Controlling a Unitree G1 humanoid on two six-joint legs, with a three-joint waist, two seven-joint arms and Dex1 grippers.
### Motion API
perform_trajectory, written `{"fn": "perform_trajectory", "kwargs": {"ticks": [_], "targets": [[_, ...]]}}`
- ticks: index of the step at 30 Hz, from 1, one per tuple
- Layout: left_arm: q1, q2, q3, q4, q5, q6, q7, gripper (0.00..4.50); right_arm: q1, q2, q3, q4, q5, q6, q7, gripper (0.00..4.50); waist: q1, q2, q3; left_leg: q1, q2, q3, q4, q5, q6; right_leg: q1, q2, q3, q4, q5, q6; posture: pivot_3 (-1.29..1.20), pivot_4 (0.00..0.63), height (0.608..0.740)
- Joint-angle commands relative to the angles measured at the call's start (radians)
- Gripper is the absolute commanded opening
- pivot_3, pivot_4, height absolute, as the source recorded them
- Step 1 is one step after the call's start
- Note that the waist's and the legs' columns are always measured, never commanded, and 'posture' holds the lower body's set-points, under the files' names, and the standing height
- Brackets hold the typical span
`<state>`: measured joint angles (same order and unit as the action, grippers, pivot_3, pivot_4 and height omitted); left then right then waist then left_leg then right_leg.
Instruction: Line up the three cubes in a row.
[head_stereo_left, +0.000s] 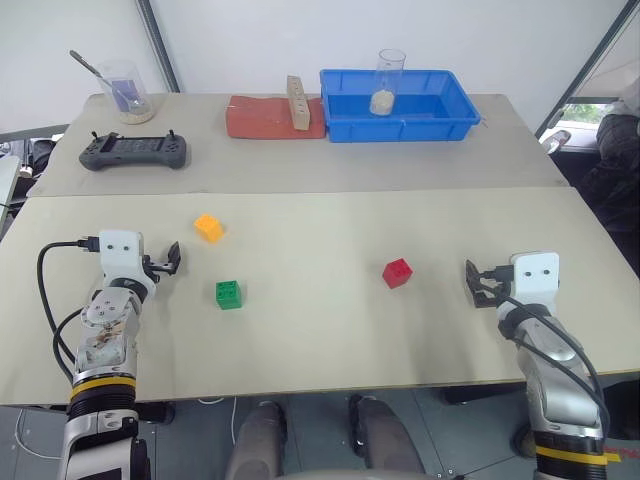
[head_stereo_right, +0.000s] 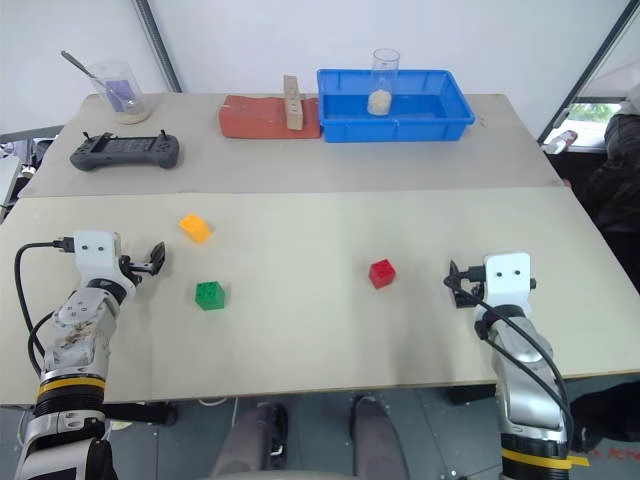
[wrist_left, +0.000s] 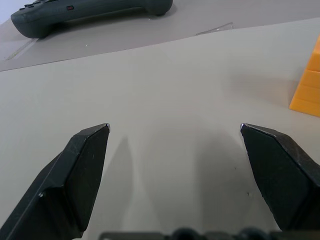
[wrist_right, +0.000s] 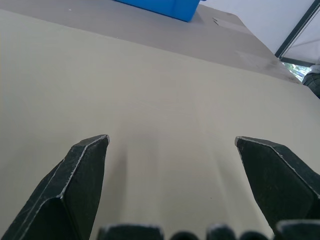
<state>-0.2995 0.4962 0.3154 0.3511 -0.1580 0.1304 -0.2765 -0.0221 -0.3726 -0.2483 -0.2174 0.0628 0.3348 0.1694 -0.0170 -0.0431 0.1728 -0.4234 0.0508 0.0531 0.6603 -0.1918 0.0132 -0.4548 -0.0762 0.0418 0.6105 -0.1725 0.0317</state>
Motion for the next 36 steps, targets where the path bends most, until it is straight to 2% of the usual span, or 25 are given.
{"fn": "perform_trajectory", "kwargs": {"ticks": [1,6,12,18,22,27,36], "targets": [[0.006,0.025,0.021,-0.045,-0.003,-0.01,0.003,4.46,-0.011,-0.002,-0.025,-0.043,0.009,-0.012,-0.008,4.5,0.0,0.0,0.0,0.0,0.0,0.0,0.0,0.0,0.0,0.0,0.0,0.0,0.0,0.0,0.0,0.0,0.15,0.74],[0.023,0.027,0.044,-0.137,-0.071,0.031,-0.052,4.46,0.0,-0.015,-0.022,-0.044,0.009,-0.023,0.012,4.5,-0.001,0.0,0.0,0.0,0.0,0.0,0.0,0.0,0.0,0.0,0.0,0.0,0.0,0.0,0.0,0.0,0.15,0.74],[0.004,0.107,0.033,-0.263,-0.223,0.119,-0.301,4.46,0.032,-0.059,-0.024,-0.121,0.095,0.011,0.147,4.5,0.001,0.0,0.0,0.0,0.0,0.0,0.0,-0.005,-0.008,0.0,0.0,0.0,0.0,0.0,0.0,0.0,0.15,0.74],[-0.111,0.274,-0.11,-0.453,-0.375,0.297,-0.641,4.46,0.133,-0.103,0.019,-0.251,0.16,0.042,0.257,4.5,0.006,0.0,0.0,-0.001,0.0,0.0,0.0,-0.005,-0.008,0.0,0.0,0.0,-0.001,-0.001,0.0,0.0,0.15,0.74],[-0.195,0.313,-0.233,-0.563,-0.44,0.347,-0.828,4.46,0.202,-0.099,0.076,-0.323,0.178,0.058,0.292,4.5,0.002,0.0,0.0,-0.001,-0.001,0.001,0.0,-0.005,-0.008,0.0,-0.001,0.0,-0.002,-0.001,0.0,0.0,0.15,0.74],[-0.208,0.317,-0.343,-0.629,-0.424,0.272,-1.003,4.46,0.18,-0.045,0.176,-0.321,0.134,0.072,0.242,4.5,-0.021,0.0,0.0,0.0,0.0,0.0,0.0,-0.004,-0.007,0.0,0.001,0.001,-0.001,-0.001,0.0,0.0,0.15,0.74],[-0.229,0.263,-0.351,-0.534,-0.378,0.182,-1.026,4.46,0.066,0.094,0.295,-0.198,0.011,0.062,0.089,4.5,-0.024,0.0,0.0,0.0,-0.001,-0.002,0.0,-0.002,-0.003,-0.001,0.001,0.001,0.0,-0.001,-0.001,0.0,0.15,0.74]]}}
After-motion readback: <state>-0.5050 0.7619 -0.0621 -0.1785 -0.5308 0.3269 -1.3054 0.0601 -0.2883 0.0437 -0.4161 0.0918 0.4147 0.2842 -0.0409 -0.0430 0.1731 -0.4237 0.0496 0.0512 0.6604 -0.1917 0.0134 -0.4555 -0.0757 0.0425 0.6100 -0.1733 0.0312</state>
